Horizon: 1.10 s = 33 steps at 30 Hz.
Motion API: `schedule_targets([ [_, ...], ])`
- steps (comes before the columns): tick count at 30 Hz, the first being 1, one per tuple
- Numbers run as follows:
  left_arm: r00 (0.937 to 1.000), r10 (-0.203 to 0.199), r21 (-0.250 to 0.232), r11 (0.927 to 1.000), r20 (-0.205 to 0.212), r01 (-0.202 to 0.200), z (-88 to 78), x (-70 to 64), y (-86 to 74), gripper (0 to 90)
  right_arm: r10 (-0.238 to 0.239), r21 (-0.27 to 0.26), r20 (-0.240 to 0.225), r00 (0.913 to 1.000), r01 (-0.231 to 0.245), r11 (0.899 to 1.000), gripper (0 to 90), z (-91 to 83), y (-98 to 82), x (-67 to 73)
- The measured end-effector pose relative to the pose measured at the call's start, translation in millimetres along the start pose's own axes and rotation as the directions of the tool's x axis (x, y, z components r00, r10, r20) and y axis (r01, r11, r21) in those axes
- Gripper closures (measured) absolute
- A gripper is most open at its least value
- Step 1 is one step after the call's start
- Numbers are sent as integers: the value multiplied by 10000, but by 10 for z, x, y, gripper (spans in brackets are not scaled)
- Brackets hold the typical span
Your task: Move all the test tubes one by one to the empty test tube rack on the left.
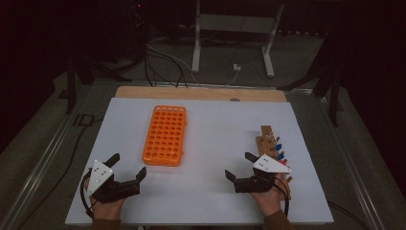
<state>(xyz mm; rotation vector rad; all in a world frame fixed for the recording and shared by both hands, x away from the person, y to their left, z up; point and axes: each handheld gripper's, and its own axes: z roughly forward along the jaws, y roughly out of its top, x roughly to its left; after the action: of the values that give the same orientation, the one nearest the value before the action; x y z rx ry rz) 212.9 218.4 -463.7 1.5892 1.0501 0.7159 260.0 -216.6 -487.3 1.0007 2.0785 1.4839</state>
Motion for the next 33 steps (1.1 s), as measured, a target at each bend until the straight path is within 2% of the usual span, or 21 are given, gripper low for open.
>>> schedule_targets([
  [9,9997,-195,-97,9998,-143,194,-32,22,-15,6,53,-14,-213,9998,-53,10000,3,-10,22,32],
  [14,9993,-278,-145,9995,-241,275,-29,27,-21,6,-195,-206,-389,9991,187,9996,3,-86,165,86],
  [17,9990,-361,-97,9993,-252,359,-22,28,-33,6,-141,-326,-473,9988,126,9994,3,-141,240,81],
  [21,9990,-384,-111,9992,-241,381,-26,23,-35,6,-70,-360,-365,9993,57,9993,3,-227,322,65],
  [28,9991,-386,-76,9992,-199,385,-18,16,-43,6,-207,-501,-99,9997,202,9985,3,-428,464,-17],
  [31,9990,-409,-100,9991,-184,407,-21,13,-42,6,-253,-590,237,9994,266,9979,4,-599,561,-142],
  [32,9990,-409,-100,9991,-184,407,-21,13,-42,6,-253,-590,237,9994,266,9979,4,-599,561,-142],
  [33,9989,-422,-111,9991,-184,420,-22,15,-43,7,-270,-576,553,9981,302,9979,4,-689,583,-228],
])
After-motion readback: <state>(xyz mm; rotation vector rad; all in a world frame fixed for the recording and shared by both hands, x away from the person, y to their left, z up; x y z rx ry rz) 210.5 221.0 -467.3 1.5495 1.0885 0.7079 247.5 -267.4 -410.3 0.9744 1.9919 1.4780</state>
